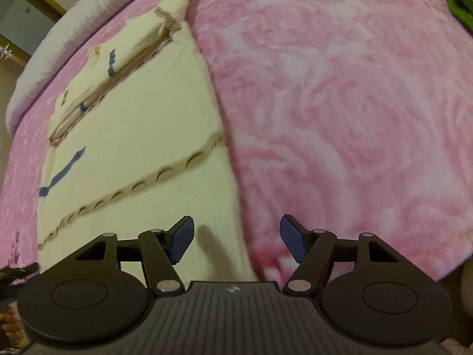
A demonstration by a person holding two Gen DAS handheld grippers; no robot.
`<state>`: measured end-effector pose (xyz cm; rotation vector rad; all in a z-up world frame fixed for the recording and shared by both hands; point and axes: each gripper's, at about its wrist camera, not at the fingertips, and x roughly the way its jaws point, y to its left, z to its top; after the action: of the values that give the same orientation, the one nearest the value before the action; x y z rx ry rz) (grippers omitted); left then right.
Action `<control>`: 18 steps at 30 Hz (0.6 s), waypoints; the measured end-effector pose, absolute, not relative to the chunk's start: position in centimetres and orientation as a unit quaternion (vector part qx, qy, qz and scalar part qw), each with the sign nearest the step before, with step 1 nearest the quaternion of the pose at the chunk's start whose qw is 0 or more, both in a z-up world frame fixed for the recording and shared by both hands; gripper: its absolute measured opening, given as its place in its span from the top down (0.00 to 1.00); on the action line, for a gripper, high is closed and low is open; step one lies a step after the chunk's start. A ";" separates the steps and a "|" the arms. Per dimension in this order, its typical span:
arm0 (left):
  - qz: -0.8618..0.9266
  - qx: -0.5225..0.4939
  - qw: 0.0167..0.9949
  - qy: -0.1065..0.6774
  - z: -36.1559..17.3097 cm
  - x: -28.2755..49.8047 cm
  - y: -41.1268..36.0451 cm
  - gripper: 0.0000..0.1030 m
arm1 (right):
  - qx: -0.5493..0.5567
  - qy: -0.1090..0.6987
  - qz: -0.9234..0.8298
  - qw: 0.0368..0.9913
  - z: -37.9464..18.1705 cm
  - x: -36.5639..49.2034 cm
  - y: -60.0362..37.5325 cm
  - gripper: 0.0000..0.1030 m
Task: Fold clothes
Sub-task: 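Grasp the sweater side edge with the right tool while the left tool grasps it too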
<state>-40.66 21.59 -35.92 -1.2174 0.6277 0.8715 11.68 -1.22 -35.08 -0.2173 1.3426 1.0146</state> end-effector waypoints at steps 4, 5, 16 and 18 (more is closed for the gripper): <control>0.344 -0.578 0.703 0.233 -37.1 -40.6 22.6 0.57 | -0.071 0.595 0.463 0.653 -35.5 11.9 -1.5 0.35; 0.330 -0.584 0.707 0.223 -37.6 -40.6 22.8 0.57 | -0.062 0.592 0.472 0.650 -35.7 12.0 -1.5 0.35; 0.210 -0.580 0.774 0.143 -40.9 -41.9 23.0 0.69 | 0.062 0.549 0.568 0.610 -39.1 12.9 -2.5 0.55; 0.193 -0.567 0.789 0.137 -41.2 -41.4 22.7 0.68 | 0.068 0.535 0.580 0.610 -39.3 12.5 -2.8 0.55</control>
<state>-41.44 22.67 -41.22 -1.2219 0.2958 0.4148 12.54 -2.82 -39.32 0.1570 1.2361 1.3396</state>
